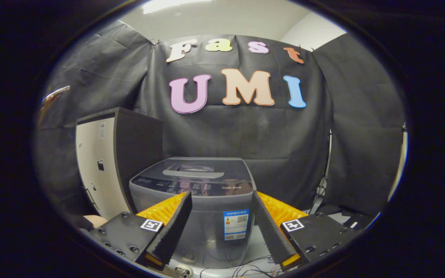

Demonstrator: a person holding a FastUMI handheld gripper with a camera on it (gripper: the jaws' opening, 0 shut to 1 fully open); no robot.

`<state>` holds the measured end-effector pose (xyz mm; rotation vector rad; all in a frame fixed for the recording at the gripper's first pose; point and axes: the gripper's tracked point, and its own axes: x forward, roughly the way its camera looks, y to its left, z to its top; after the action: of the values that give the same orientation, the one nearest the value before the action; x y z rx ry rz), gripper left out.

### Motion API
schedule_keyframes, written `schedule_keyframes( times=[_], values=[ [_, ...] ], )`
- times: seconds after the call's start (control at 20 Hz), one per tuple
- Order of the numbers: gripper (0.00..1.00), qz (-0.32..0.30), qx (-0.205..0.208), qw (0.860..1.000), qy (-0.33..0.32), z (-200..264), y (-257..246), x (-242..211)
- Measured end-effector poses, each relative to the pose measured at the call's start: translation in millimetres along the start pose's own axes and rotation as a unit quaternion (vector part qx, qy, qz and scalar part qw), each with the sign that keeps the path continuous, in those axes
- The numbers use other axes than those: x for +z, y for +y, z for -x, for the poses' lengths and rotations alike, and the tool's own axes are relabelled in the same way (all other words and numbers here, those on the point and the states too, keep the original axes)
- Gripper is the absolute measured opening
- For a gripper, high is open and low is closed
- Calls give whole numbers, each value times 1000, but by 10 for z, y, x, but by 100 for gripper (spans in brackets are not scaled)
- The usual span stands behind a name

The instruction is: Put the clothes into the washing machine and then close the washing machine lid.

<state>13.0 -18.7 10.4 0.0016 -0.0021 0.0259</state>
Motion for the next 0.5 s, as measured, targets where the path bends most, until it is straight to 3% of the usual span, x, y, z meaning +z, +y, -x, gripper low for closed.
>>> schedule_keyframes(
  times=[0.5],
  values=[
    [96,5,-1,1000,0,15,68,-17]
  ],
)
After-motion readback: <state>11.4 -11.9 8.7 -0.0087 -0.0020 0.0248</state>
